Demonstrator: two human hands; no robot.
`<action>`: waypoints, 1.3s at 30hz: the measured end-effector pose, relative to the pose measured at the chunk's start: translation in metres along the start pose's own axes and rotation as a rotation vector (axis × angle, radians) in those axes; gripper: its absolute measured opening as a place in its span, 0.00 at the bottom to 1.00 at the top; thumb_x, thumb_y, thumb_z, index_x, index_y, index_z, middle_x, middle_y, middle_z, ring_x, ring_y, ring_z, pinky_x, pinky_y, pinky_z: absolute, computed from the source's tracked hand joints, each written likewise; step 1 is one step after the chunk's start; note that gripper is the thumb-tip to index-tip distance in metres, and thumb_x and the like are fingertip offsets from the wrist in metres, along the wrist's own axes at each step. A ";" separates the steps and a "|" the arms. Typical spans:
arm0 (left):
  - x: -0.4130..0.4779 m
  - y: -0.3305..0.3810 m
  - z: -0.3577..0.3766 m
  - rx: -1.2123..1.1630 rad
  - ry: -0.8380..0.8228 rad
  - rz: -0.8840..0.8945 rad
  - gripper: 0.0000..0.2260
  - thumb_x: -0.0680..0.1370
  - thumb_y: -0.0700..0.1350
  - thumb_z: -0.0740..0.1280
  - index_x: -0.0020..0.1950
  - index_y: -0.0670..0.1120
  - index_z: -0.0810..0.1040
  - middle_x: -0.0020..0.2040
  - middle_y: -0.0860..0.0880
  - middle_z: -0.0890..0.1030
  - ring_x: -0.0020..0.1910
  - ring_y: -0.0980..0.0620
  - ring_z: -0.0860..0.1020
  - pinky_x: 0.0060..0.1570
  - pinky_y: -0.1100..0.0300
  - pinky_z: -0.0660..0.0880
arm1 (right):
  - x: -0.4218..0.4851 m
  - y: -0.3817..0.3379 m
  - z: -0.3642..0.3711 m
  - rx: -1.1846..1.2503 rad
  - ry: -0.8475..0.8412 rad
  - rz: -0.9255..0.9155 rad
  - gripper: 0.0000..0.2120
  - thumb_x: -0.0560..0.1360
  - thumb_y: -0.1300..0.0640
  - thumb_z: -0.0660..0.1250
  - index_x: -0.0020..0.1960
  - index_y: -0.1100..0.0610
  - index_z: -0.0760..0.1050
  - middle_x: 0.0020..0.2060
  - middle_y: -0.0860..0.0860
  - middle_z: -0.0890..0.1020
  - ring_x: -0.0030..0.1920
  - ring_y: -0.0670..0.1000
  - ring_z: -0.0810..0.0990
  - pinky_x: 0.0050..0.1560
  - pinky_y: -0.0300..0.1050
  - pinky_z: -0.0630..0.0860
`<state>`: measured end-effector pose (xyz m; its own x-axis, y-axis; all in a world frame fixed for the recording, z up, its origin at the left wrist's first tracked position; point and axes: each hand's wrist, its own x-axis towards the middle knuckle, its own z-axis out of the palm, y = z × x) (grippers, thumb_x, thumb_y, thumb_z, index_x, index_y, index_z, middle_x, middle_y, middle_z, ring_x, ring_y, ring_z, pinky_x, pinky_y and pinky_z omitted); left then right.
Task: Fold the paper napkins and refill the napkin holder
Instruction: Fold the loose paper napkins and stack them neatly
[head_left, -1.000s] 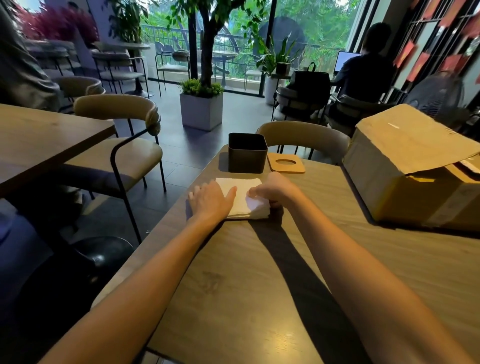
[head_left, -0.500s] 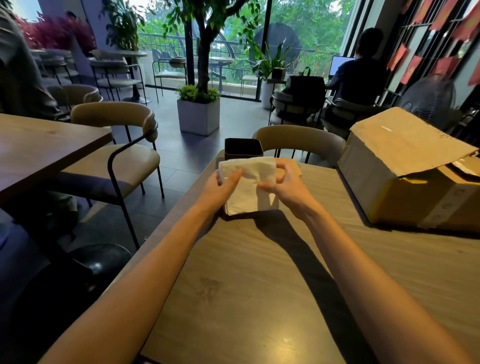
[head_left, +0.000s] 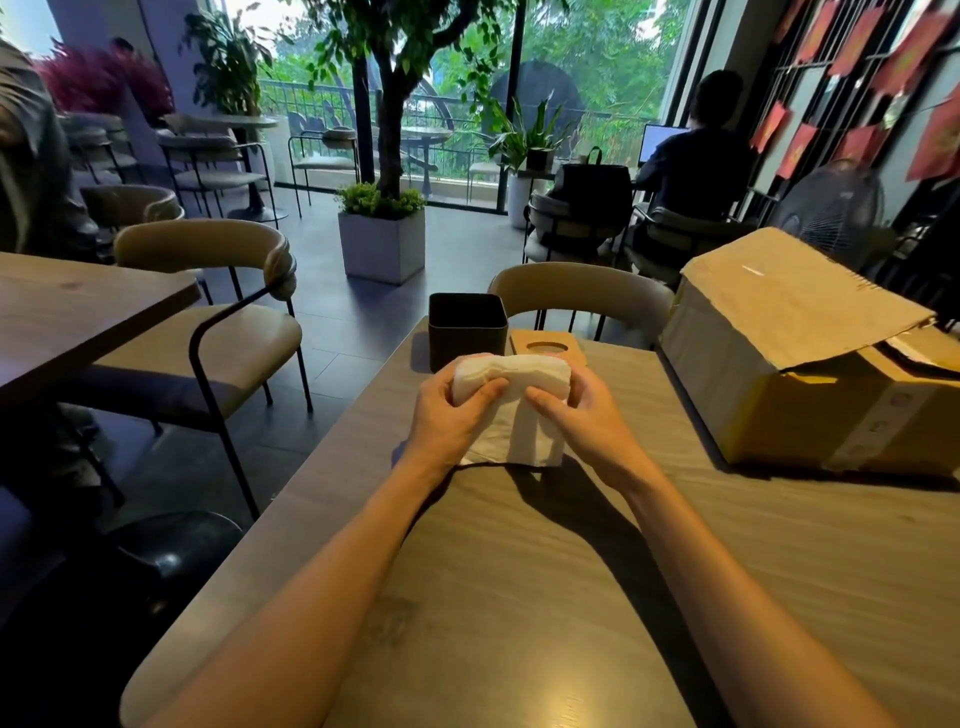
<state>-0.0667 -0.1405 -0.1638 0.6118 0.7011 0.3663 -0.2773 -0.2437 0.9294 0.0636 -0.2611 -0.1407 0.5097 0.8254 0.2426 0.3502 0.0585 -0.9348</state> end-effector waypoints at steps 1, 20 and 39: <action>0.000 -0.001 0.000 0.010 -0.006 -0.010 0.13 0.78 0.44 0.71 0.56 0.59 0.75 0.52 0.58 0.80 0.51 0.67 0.79 0.42 0.69 0.78 | 0.000 0.000 0.000 -0.022 -0.014 -0.010 0.20 0.79 0.57 0.69 0.70 0.54 0.71 0.58 0.50 0.79 0.58 0.48 0.79 0.55 0.45 0.80; -0.001 0.002 0.000 0.090 -0.081 -0.035 0.10 0.76 0.46 0.72 0.56 0.52 0.78 0.50 0.52 0.83 0.51 0.60 0.82 0.45 0.64 0.80 | 0.004 -0.019 -0.028 -0.260 -0.092 -0.112 0.15 0.77 0.55 0.71 0.63 0.55 0.79 0.52 0.50 0.83 0.53 0.49 0.81 0.51 0.46 0.80; -0.001 0.003 0.003 0.032 -0.049 -0.049 0.11 0.78 0.49 0.69 0.59 0.52 0.73 0.54 0.51 0.79 0.52 0.61 0.80 0.44 0.62 0.80 | -0.009 -0.006 -0.008 -0.036 -0.223 0.027 0.12 0.78 0.47 0.65 0.62 0.41 0.74 0.56 0.46 0.81 0.55 0.43 0.81 0.53 0.42 0.78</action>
<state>-0.0657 -0.1439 -0.1613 0.6596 0.6796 0.3210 -0.2222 -0.2316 0.9471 0.0629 -0.2733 -0.1350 0.3341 0.9304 0.1507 0.3690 0.0180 -0.9293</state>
